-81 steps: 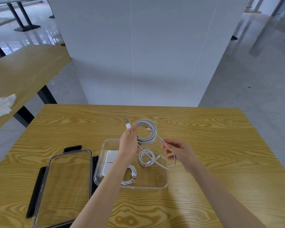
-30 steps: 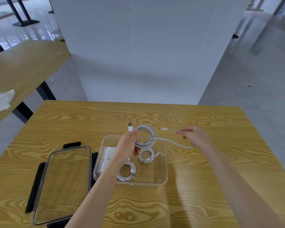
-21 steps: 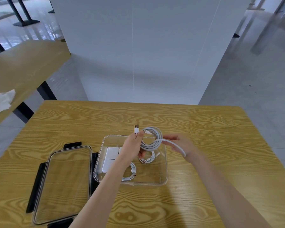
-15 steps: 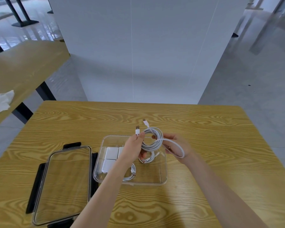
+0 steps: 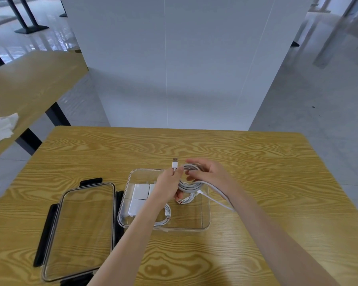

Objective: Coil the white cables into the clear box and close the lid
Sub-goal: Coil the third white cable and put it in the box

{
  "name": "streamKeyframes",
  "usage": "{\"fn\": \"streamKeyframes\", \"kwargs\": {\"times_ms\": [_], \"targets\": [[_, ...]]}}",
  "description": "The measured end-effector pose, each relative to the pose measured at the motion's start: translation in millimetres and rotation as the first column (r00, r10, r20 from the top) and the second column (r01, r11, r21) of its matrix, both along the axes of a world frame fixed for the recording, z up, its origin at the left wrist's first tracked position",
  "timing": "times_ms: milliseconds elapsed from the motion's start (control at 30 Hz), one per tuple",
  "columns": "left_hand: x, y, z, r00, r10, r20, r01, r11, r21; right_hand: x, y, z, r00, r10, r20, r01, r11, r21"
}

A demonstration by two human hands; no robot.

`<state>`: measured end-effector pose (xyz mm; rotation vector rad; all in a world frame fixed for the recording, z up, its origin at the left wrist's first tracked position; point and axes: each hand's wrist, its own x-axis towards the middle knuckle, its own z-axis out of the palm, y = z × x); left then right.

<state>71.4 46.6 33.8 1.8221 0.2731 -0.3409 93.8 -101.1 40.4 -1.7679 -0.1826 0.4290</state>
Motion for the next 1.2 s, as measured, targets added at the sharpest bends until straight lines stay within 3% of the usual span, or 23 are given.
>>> {"fn": "streamKeyframes", "kwargs": {"times_ms": [233, 400, 567, 667, 733, 900, 1067, 1200], "targets": [[2.1, 1.9, 2.3, 0.997, 0.031, 0.074, -0.034, 0.998, 0.047, 2.0, -6.1, 1.4, 0.998, -0.062, -0.025, 0.057, 0.985, -0.162], [9.2, 11.8, 2.9, 0.967, 0.228, 0.109, -0.232, 0.973, 0.016, 5.4, -34.9, 24.8, 0.989, 0.014, -0.149, -0.066, 0.934, -0.351], [17.3, 29.1, 13.5, 0.887, 0.44, 0.141, -0.429, 0.897, -0.104, 19.0, -59.3, 30.1, 0.959, -0.277, 0.067, 0.277, 0.852, -0.445], [17.3, 33.0, 18.6, 0.871, 0.467, 0.153, -0.45, 0.883, -0.131, 23.3, -63.7, 21.1, 0.928, -0.292, 0.23, 0.371, 0.741, -0.559], [16.2, 32.8, 18.5, 0.876, 0.454, 0.164, -0.44, 0.891, -0.116, 23.5, -61.8, 16.1, 0.908, -0.352, 0.227, 0.419, 0.743, -0.522], [13.9, 27.7, 13.9, 0.913, 0.388, 0.123, -0.378, 0.92, -0.102, 23.0, -55.7, 8.4, 0.865, -0.502, -0.023, 0.463, 0.815, -0.349], [10.2, 16.3, 8.3, 0.974, 0.201, 0.101, -0.195, 0.979, -0.064, 18.7, -49.0, -0.3, 0.888, -0.452, -0.084, 0.423, 0.875, -0.234], [10.4, 10.1, 6.4, 0.981, 0.179, 0.082, -0.173, 0.982, -0.072, 15.3, -40.2, -3.1, 0.921, -0.339, -0.193, 0.305, 0.934, -0.185]]}}
